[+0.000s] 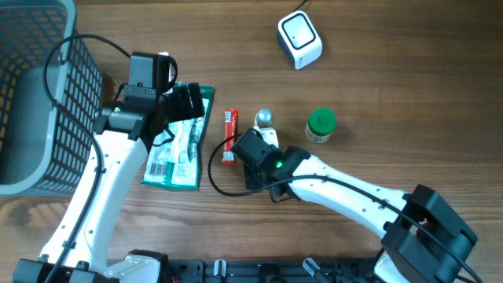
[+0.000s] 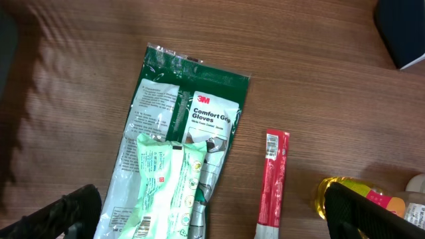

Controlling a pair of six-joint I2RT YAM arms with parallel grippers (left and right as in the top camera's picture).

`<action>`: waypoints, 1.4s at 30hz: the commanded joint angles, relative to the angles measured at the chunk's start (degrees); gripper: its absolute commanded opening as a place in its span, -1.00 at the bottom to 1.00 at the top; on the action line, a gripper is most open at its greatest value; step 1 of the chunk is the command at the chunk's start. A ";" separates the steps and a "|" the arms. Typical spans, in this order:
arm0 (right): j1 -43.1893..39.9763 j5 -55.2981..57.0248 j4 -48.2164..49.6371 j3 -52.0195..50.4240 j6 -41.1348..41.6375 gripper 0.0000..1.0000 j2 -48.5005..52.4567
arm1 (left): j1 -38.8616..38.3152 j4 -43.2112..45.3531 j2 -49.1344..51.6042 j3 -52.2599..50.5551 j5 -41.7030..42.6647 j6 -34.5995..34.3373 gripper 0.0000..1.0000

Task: Scan the item barcode
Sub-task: 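Raise the right gripper and move it over the green-capped container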

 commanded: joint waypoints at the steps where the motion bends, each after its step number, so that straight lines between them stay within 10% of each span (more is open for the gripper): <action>1: 0.13 -0.90 0.07 0.42 1.68 -0.31 0.55 | 0.42 0.11 0.11 0.17 0.46 0.09 1.00; 12: -0.98 -0.85 -3.87 4.17 -0.85 0.25 -3.93 | 0.42 0.13 0.11 0.17 0.46 0.09 1.00; 26: -21.90 1.75 -25.09 13.38 -2.27 0.24 -19.08 | 0.42 0.11 0.11 0.17 0.46 0.09 1.00; 33: -30.32 2.12 -21.24 13.29 -4.79 0.96 -15.91 | 0.42 0.13 0.11 0.17 0.46 0.09 1.00; 42: -30.32 -0.46 -20.02 12.76 -0.20 0.99 -13.77 | 0.42 0.13 0.11 0.17 0.46 0.09 1.00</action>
